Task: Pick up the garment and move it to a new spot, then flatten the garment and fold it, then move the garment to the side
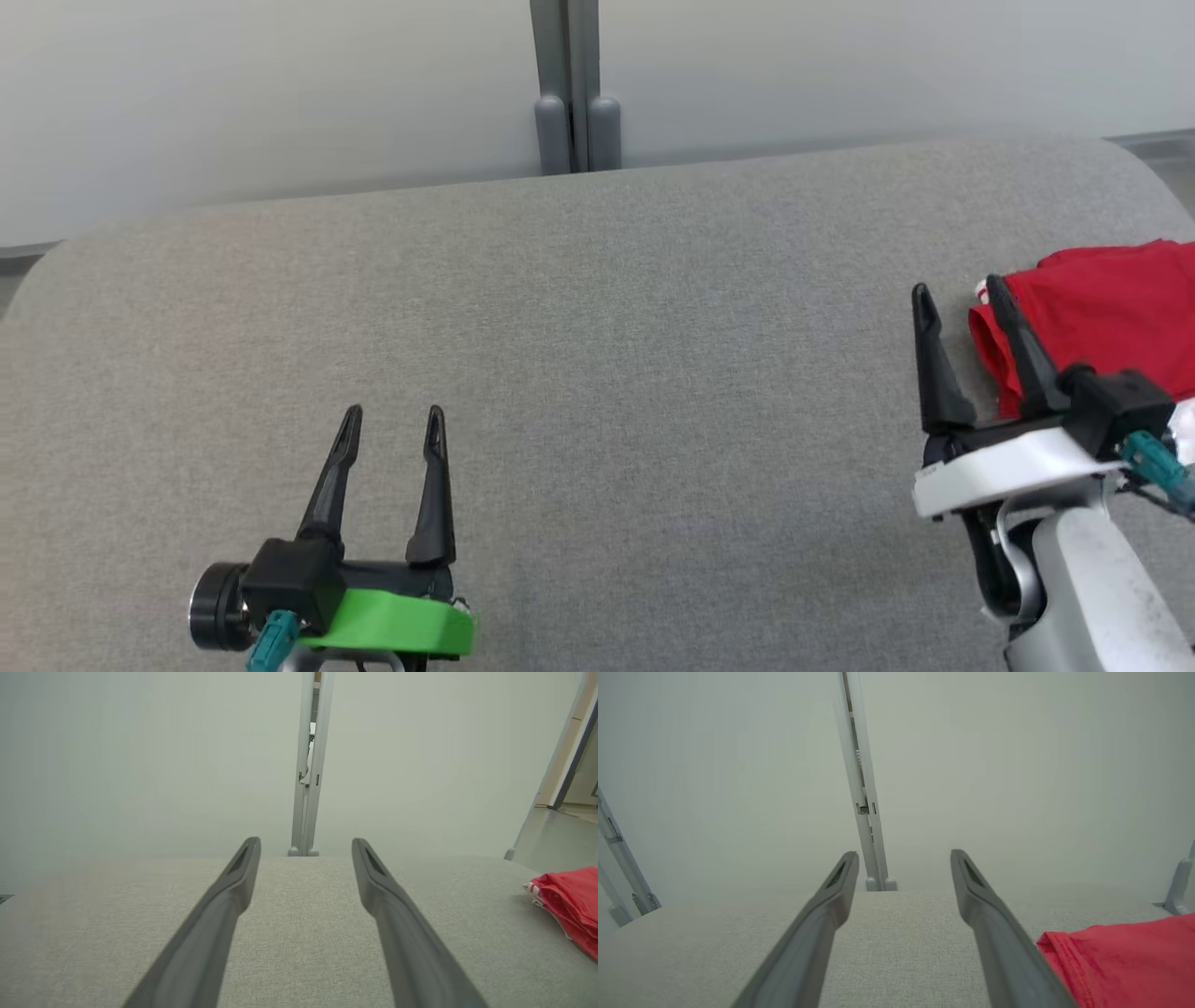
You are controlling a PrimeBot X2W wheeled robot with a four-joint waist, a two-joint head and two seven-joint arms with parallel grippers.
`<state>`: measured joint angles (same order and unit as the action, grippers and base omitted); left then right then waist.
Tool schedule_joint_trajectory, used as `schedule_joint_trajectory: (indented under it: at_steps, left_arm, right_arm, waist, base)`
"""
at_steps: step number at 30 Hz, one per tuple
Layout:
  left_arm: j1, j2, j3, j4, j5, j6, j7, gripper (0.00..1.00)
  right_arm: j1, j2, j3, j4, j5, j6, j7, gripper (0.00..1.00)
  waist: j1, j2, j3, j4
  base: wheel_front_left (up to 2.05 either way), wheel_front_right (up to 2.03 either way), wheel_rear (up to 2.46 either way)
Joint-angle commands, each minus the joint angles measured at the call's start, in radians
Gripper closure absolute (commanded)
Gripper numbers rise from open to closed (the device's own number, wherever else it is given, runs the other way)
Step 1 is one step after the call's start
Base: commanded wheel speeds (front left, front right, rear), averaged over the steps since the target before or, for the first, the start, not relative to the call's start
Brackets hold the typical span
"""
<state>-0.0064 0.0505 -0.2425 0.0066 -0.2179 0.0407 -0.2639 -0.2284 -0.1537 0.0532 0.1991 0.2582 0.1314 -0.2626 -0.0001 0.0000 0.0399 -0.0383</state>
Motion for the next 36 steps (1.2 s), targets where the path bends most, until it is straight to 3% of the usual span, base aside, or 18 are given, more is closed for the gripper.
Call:
schedule_joint_trajectory:
  at_steps: [1, 9, 21, 31, 36]
  left_arm:
    - [0.02, 0.001, 0.007, 0.012, 0.009, -0.002, 0.0, 0.0]
    - [0.063, 0.001, 0.015, 0.042, 0.001, 0.005, 0.0, 0.0]
    - [0.05, 0.001, 0.023, 0.034, 0.012, 0.021, 0.0, 0.0]
    - [0.075, 0.001, 0.032, 0.009, -0.029, -0.016, 0.0, 0.0]
    - [0.087, 0.001, 0.03, 0.018, -0.051, -0.061, 0.0, 0.0]
  right_arm:
    - [0.038, 0.019, 0.003, -0.018, 0.015, -0.002, -0.002, 0.0]
    - [0.163, 0.075, 0.014, -0.074, 0.028, -0.002, -0.002, 0.0]
    - [0.169, 0.091, 0.037, -0.078, 0.007, -0.002, -0.002, 0.0]
    - [0.167, 0.094, 0.042, -0.067, 0.005, -0.002, -0.003, 0.0]
    - [0.164, 0.095, 0.041, -0.066, 0.009, -0.002, -0.003, 0.0]
  waist:
    - [0.0001, 0.0, -0.038, 0.034]
    - [0.0001, 0.0, -0.054, 0.046]
    - [0.0001, 0.0, -0.055, 0.04]
    - [0.0001, 0.0, -0.055, 0.034]
    - [0.0001, 0.0, -0.056, 0.033]
  base:
    - [0.0, 0.0, 0.0]
    - [0.0, 0.0, 0.0]
    - [0.0, 0.0, 0.0]
    - [0.0, 0.0, 0.0]
    - [0.0, 0.0, 0.0]
